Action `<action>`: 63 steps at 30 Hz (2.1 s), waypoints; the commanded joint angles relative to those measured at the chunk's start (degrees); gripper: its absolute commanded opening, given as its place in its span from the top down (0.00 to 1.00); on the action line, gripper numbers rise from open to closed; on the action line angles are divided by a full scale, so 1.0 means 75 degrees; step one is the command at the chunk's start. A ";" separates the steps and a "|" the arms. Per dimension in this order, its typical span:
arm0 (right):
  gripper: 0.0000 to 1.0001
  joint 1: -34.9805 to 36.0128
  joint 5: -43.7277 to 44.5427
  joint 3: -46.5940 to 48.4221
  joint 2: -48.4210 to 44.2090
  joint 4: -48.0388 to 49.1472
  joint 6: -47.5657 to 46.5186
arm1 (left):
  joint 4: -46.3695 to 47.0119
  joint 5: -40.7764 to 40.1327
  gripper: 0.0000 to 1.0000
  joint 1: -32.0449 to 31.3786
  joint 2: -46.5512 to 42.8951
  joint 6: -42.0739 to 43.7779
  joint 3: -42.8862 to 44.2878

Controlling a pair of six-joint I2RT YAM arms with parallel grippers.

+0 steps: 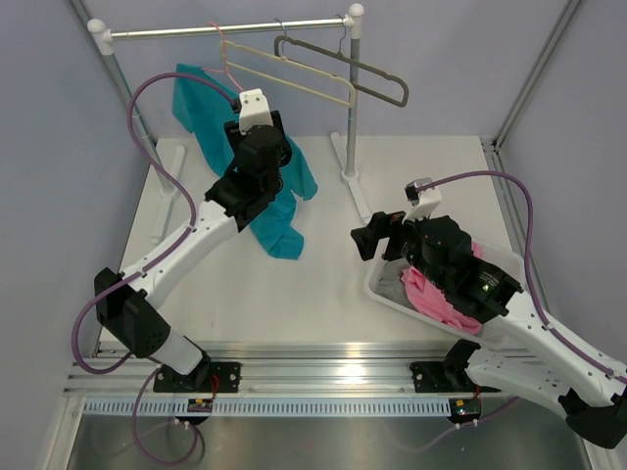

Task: Remove the t-shirt from the hanger

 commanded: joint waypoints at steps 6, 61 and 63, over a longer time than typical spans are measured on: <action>0.00 0.0073 -0.0017 0.0231 0.0089 -0.0106 -0.0192 | 0.0469 -0.0027 0.38 0.0055 0.0124 -0.0285 0.0433; 0.01 0.0073 -0.0017 0.0395 0.0534 -0.0294 -0.0262 | -0.0082 -0.0309 1.00 0.0371 -0.1468 0.0746 -0.0316; 0.00 0.0073 -0.0029 0.0418 0.0581 -0.0329 -0.0262 | -0.0047 -0.0204 1.00 0.0371 -0.1586 0.0840 -0.0222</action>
